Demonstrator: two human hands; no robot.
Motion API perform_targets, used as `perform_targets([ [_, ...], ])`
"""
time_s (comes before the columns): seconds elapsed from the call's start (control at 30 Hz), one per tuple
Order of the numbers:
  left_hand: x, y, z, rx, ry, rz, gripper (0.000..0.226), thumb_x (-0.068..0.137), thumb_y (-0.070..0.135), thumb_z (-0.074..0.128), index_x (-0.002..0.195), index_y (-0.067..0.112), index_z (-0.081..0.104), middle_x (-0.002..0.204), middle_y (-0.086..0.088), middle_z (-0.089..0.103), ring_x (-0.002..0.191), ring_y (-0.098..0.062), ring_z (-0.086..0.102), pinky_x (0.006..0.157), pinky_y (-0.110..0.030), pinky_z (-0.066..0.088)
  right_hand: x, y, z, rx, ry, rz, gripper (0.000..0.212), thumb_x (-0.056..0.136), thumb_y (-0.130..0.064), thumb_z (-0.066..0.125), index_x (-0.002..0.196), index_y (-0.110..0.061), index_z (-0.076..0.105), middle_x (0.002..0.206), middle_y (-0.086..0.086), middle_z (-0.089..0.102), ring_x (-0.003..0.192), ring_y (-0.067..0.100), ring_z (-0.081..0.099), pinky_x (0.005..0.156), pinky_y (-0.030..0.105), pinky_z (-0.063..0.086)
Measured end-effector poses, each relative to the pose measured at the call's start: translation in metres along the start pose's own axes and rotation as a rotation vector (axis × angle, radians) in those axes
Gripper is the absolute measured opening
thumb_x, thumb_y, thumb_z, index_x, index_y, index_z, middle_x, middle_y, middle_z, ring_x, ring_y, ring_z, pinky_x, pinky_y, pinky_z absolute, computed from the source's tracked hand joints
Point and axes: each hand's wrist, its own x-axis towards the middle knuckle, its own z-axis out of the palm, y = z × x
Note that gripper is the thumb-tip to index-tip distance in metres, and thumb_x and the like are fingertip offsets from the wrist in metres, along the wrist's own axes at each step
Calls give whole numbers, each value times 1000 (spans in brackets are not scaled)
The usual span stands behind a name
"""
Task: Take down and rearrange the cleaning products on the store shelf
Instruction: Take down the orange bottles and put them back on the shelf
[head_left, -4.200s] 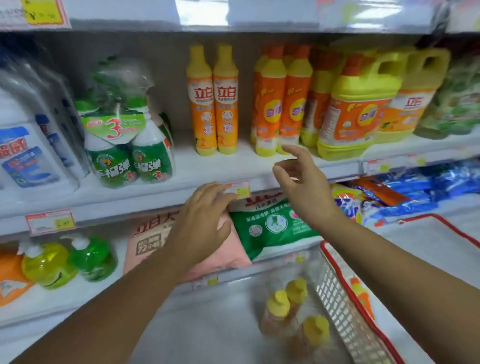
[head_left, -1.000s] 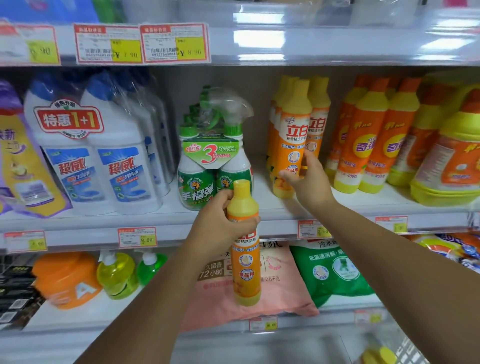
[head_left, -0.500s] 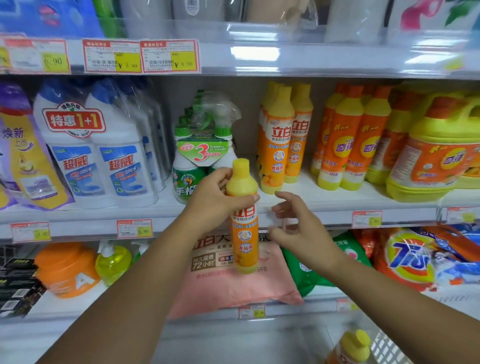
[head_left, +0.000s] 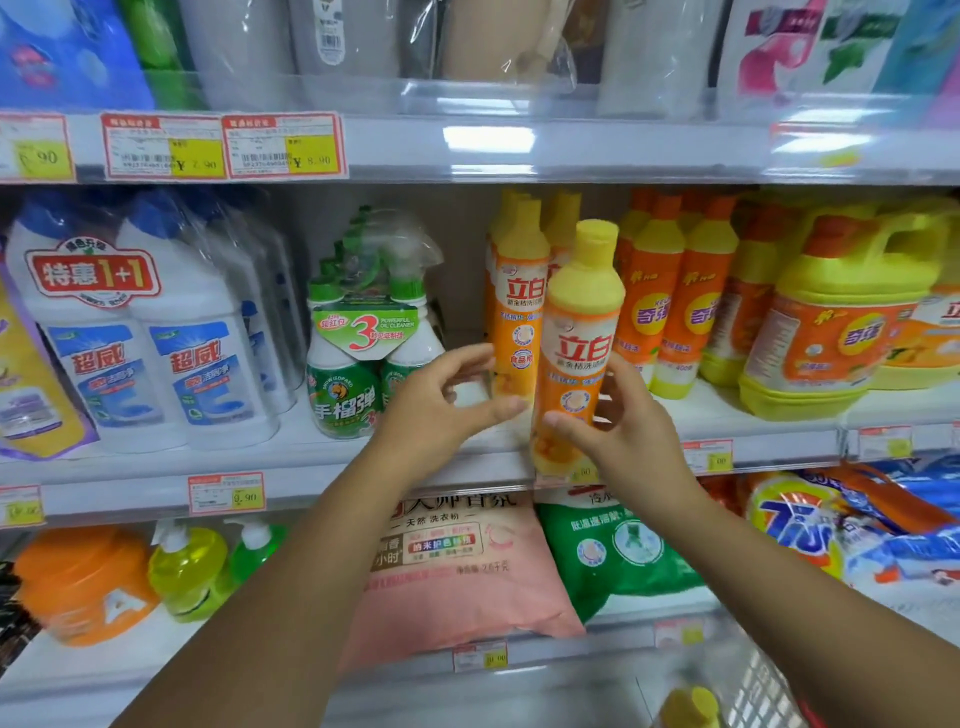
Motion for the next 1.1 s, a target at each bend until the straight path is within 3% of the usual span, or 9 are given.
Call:
perform_targets([
  [0.1,-5,-28,5,370,12,-14,56,75,43,81,126,35,61,117,21,57,117,-5,51,103,-29,41,21,0,-13,23,72,-46,57,82,-15,79,132,-22,52,111,-19,66,95,-7,63,77,8,49],
  [0.17,-6,-41,10,600,23,86,53,78,46,78,126,30,64,119,15,61,118,-12,47,99,-27,36,32,3,-17,28,99,-60,58,82,-13,78,134,-18,52,113,-16,66,95,-7,63,78,8,49],
  [0.3,-4,-51,21,768,60,154,51,83,55,68,129,33,62,128,15,61,119,-12,46,97,-27,25,51,17,-19,-21,89,-56,62,82,-14,78,137,-21,49,119,-12,66,106,2,63,89,21,52],
  [0.47,-6,-70,31,786,85,163,45,84,54,67,125,35,64,122,16,64,112,-12,50,94,-24,22,62,35,-8,-66,55,-2,62,84,-21,78,138,-28,48,125,-10,65,111,11,63,96,36,53],
  [0.7,-3,-78,34,753,161,216,33,80,50,72,110,36,70,107,18,67,99,-9,50,83,-21,21,77,50,4,-92,114,55,63,85,-21,77,137,-17,41,122,-7,60,103,5,60,85,15,50],
  [0.73,-3,-78,34,750,162,215,33,80,50,72,110,36,70,106,19,67,99,-8,50,83,-21,21,79,53,6,-106,114,59,64,84,-25,77,137,-21,42,125,-5,60,106,6,60,88,17,51],
  [0.83,-4,-79,35,742,163,209,33,80,50,73,109,36,69,105,19,66,99,-7,49,83,-21,21,83,59,8,-132,105,59,67,85,-39,75,141,-30,40,134,0,57,117,16,59,99,42,52],
  [0.9,-3,-79,35,738,169,215,32,80,50,73,108,35,69,105,19,66,98,-7,50,83,-21,21,83,60,9,-135,64,66,67,87,-41,72,145,-34,37,136,-4,57,122,16,57,101,46,51],
  [1.1,-2,-83,34,745,176,223,30,79,50,74,106,36,69,103,20,66,98,-8,51,83,-21,22,74,65,7,-181,80,87,68,86,-24,76,142,-21,39,131,-4,59,109,12,59,92,33,52],
])
